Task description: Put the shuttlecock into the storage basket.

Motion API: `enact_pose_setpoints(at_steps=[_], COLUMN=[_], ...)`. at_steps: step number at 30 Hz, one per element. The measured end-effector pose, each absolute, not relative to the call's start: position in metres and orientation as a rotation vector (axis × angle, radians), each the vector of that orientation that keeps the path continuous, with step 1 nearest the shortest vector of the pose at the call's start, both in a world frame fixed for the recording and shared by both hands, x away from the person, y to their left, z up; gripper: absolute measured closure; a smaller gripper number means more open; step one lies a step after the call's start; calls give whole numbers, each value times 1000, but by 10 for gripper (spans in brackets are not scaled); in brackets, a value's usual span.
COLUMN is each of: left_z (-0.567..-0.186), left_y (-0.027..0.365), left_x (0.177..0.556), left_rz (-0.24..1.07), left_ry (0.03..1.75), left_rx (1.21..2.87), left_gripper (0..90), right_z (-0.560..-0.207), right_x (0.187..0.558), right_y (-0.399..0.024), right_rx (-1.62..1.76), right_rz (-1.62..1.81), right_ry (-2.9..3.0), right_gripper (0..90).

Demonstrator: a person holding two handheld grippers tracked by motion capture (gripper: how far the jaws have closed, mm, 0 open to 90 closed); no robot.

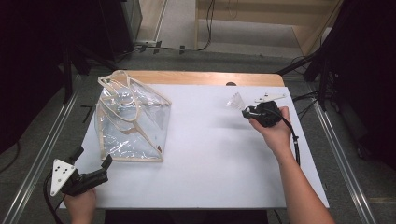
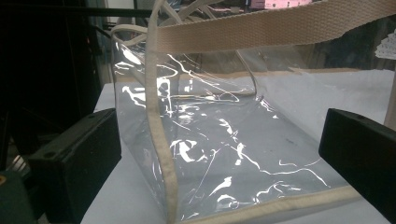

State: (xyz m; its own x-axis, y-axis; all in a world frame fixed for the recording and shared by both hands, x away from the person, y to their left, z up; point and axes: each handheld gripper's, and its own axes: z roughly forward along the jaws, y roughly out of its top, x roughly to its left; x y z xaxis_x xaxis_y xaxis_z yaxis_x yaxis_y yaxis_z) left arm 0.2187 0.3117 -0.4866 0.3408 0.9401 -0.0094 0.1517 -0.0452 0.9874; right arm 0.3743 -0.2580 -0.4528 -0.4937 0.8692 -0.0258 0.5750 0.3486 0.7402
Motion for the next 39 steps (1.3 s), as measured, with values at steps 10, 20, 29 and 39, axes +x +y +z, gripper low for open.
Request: enact_pose_setpoints(at_steps=[10,20,29,39], left_z=[-487,-487,-487,-487], left_y=[312,312,311,311], left_x=[219,219,219,219], left_rz=[881,881,882,885], left_ry=[1048,1047,1045,1042], left_rx=[1481,1481,1482,1485], left_gripper=[0,0,0,0], right_z=[-447,-438,-432,-432], right_x=[373,370,370,370], right_y=[-241,-223,-211,-194], right_rx=[1235,1197,1178,1156], right_rz=[997,1042,1085,1123], right_ry=[2203,2213,2216,2235], right_gripper=[606,606,606,606])
